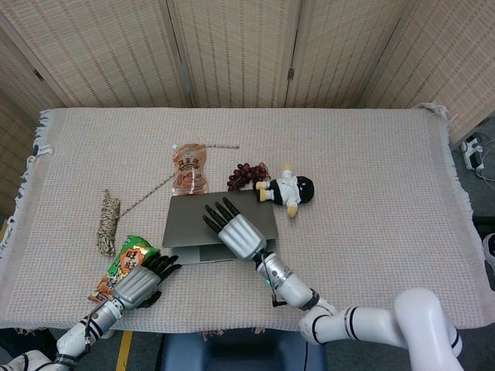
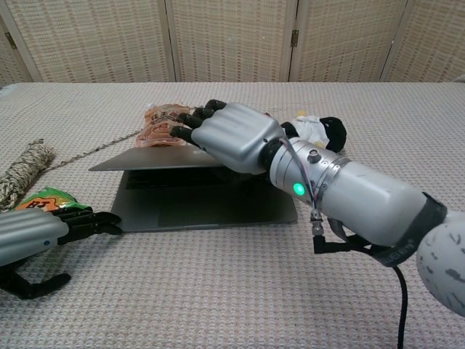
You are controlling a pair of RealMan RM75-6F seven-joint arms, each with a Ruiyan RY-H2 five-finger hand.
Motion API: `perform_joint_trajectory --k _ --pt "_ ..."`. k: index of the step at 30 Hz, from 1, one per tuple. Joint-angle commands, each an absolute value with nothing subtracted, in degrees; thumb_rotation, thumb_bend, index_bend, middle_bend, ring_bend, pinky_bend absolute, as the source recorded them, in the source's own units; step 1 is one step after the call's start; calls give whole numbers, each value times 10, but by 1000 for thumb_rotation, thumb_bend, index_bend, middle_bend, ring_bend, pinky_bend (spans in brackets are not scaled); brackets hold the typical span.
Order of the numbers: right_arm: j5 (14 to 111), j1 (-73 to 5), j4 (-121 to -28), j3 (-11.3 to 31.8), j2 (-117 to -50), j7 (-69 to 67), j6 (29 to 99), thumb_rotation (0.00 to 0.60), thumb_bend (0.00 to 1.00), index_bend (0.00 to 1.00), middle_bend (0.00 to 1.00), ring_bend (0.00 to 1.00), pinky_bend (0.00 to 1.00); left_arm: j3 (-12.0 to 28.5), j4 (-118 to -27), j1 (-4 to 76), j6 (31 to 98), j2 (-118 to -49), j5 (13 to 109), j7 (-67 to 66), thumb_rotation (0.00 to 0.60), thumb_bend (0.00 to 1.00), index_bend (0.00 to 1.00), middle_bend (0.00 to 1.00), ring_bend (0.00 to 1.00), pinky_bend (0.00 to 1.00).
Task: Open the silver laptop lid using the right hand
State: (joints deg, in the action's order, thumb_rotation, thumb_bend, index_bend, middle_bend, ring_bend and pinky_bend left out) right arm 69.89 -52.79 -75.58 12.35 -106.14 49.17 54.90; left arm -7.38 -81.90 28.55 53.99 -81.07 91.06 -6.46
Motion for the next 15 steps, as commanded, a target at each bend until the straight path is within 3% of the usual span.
perform_joint_trajectory --k 1,15 --pt "687 -530 -763 135 -1048 491 552 600 638 0 0 0 0 -75 -820 285 541 -810 911 -65 600 566 36 62 29 0" --pt "625 -565 -731 187 -1013 475 533 600 639 0 0 0 0 -75 -835 289 539 -807 905 -82 600 567 37 62 27 0"
